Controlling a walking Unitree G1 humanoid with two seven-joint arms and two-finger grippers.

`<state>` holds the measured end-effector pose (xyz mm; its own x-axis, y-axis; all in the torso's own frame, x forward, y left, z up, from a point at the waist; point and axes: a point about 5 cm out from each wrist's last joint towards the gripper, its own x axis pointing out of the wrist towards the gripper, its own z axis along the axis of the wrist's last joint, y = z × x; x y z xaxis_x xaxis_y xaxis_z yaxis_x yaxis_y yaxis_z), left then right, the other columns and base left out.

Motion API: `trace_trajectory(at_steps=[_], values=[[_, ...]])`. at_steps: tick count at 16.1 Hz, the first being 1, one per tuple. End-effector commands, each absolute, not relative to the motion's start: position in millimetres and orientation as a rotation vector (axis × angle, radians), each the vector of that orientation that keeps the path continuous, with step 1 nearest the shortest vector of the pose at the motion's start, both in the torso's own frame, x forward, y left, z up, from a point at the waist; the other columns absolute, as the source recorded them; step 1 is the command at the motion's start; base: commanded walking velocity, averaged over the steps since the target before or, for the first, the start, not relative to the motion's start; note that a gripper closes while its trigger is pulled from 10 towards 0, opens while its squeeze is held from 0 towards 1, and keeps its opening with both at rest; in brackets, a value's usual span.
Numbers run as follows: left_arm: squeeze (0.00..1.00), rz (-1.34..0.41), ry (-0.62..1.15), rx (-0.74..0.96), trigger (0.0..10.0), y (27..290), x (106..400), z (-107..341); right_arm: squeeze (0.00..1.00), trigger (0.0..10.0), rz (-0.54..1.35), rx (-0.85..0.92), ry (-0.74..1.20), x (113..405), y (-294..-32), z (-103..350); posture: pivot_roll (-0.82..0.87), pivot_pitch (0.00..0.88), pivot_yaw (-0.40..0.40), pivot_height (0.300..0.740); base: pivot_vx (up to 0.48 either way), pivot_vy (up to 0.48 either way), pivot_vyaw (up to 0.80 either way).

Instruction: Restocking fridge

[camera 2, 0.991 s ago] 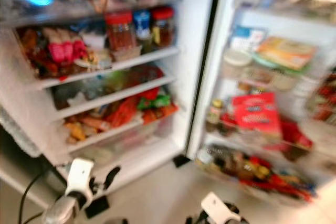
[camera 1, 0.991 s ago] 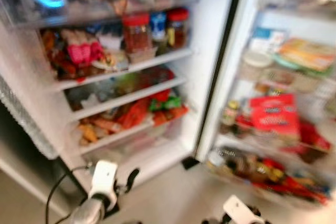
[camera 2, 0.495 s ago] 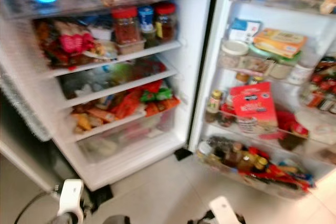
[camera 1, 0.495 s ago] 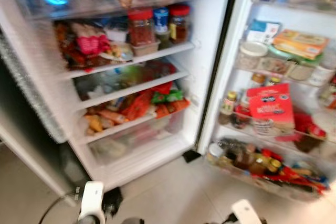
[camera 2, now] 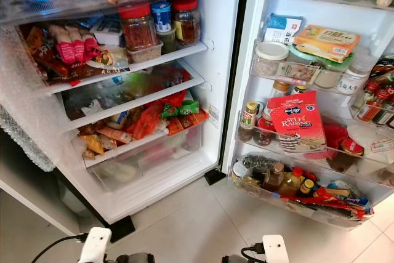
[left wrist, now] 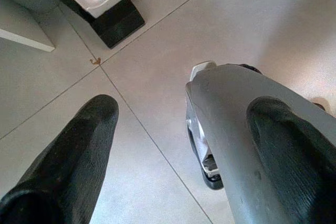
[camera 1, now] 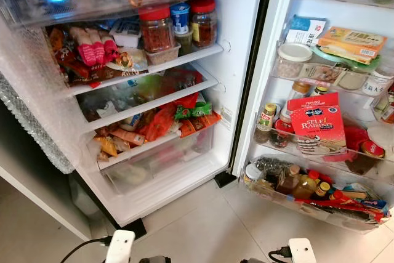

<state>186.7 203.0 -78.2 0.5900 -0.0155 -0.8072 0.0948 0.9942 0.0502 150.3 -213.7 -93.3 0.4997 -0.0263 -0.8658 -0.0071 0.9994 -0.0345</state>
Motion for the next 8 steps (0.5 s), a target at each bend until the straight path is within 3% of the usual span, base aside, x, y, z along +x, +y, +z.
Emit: trace_trajectory(at_steps=[1, 5, 8], values=[[0.0, -0.059, 0.965, 0.1, 10.0, 206.2, 180.5, -81.2, 0.0, 10.0, -0.002, -0.009, 1.16, 124.3, -209.2, -104.1, -0.01, 0.0, 0.007, 0.678, 0.0, 0.0, 0.0], [0.0, -0.036, 0.978, 0.095, 10.0, 208.9, 177.2, -82.8, 0.0, 10.0, 0.007, -0.006, 1.162, 124.1, -210.0, -103.9, -0.01, 0.0, 0.003, 0.733, 0.0, 0.0, 0.0], [0.0, -0.035, 0.973, 0.101, 10.0, 207.6, 179.1, -82.2, 0.0, 10.0, 0.004, -0.007, 1.161, 124.5, -210.6, -103.7, -0.02, 0.0, 0.002, 0.74, 0.0, 0.0, 0.0]])
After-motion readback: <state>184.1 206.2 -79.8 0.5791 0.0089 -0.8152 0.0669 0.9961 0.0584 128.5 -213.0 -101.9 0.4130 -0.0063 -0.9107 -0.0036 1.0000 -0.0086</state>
